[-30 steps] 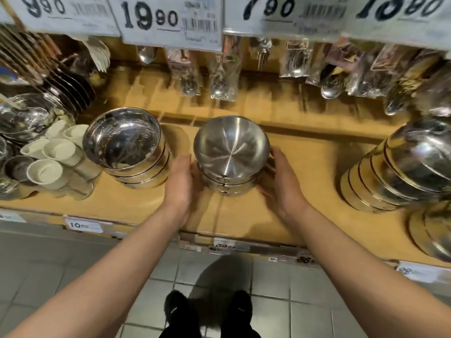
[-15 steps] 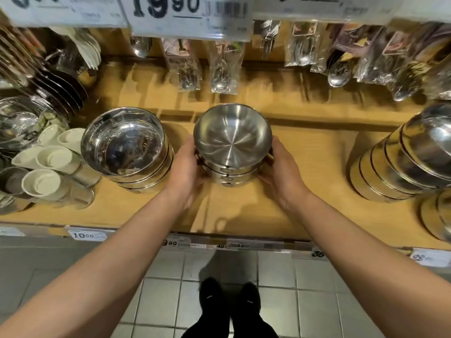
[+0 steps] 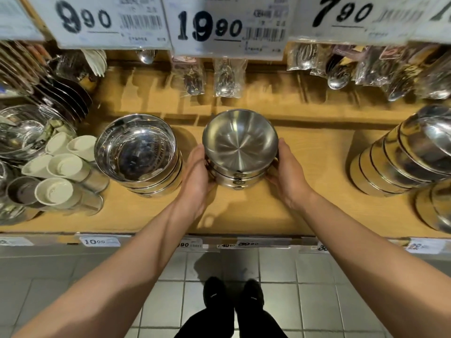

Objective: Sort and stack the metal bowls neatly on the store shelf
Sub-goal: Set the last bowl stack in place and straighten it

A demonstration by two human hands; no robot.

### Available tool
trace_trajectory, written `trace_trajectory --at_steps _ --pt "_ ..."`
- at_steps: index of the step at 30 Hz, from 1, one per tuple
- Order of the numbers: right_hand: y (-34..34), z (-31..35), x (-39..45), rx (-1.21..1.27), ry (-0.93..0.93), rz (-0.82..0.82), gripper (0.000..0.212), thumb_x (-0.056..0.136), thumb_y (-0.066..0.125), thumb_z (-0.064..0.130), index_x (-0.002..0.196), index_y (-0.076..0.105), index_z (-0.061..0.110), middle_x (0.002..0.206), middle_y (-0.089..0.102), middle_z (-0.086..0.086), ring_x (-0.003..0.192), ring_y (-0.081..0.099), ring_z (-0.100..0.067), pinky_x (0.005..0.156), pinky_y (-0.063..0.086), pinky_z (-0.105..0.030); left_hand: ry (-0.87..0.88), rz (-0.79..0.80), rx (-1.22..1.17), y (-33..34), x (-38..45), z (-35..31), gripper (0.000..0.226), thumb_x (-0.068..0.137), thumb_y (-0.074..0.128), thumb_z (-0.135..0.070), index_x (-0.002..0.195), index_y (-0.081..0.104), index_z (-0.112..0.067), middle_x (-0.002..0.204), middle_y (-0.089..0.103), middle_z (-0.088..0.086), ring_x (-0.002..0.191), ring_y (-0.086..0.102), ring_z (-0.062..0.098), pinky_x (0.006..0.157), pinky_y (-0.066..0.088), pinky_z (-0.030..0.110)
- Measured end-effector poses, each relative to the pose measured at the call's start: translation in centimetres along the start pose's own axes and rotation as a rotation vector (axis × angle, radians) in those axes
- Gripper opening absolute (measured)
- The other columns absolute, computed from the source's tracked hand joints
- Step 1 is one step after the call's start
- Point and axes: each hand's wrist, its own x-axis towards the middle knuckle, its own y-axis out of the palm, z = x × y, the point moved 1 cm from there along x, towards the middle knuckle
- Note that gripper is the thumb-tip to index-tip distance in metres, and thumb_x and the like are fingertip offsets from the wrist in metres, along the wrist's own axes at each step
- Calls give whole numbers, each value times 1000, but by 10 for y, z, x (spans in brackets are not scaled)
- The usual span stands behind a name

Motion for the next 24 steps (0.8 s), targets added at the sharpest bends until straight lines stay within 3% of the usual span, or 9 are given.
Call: trace_trajectory --at_steps 4,7,10,13,15,17,19,21,24 --pt "-1 1 -8 -42 8 -8 52 107 32 47 79 76 55 93 77 24 91 71 4 95 50 -33 20 22 49 0 -6 -4 28 108 36 -41 112 62 -32 116 66 -1 111 60 14 85 54 37" --pt "-2 6 -14 -76 35 -31 47 107 33 49 87 75 49 94 77 21 102 68 -2 100 50 -36 5 38 51 3 -12 -7 29 109 34 -42 102 61 -34 105 66 -6 98 60 8 71 49 29" --pt "-4 10 -19 -103 49 -23 44 107 35 51 88 74 47 93 77 19 112 66 -11 105 50 -39 5 79 98 7 -19 -8 32 108 31 -47 104 60 -35 103 67 -10 96 61 5 69 48 26" --pt "-6 10 -23 -119 58 16 47 106 35 50 84 76 49 91 77 20 112 66 -15 100 52 -37 -7 85 110 8 -19 -5 34 108 30 -47 106 61 -34 97 75 -13 90 70 3 65 55 23" --pt "-7 13 -28 -125 65 26 41 106 36 48 92 75 41 98 77 13 113 66 -20 97 52 -39 15 84 123 10 -20 -3 38 110 28 -45 107 63 -32 87 78 -18 80 73 -4 59 58 18" --pt "-12 14 -30 -121 66 40 39 106 35 47 104 69 28 121 71 -8 118 64 -27 101 51 -46 34 61 152 12 -23 -2 39 109 27 -46 109 64 -34 86 76 -26 79 71 -10 58 57 16" --pt "-23 17 -36 -116 80 9 38 108 32 47 108 64 26 131 59 -20 122 59 -29 107 46 -51 64 2 158 11 -31 -2 37 110 26 -44 107 62 -35 82 74 -30 76 70 -13 57 56 14" --pt "-47 19 -46 -82 81 -37 27 107 35 48 103 60 38 130 61 -10 119 58 -22 105 48 -47 91 -125 147 10 -40 0 32 110 30 -41 106 61 -34 82 75 -28 85 71 -6 63 56 19" --pt "-99 17 -69 -34 42 -87 21 106 42 44 106 62 40 122 65 6 112 60 -12 89 51 -36 142 -344 110 17 -66 18 24 106 41 -35 113 62 -27 102 62 -11 104 58 12 82 48 32"
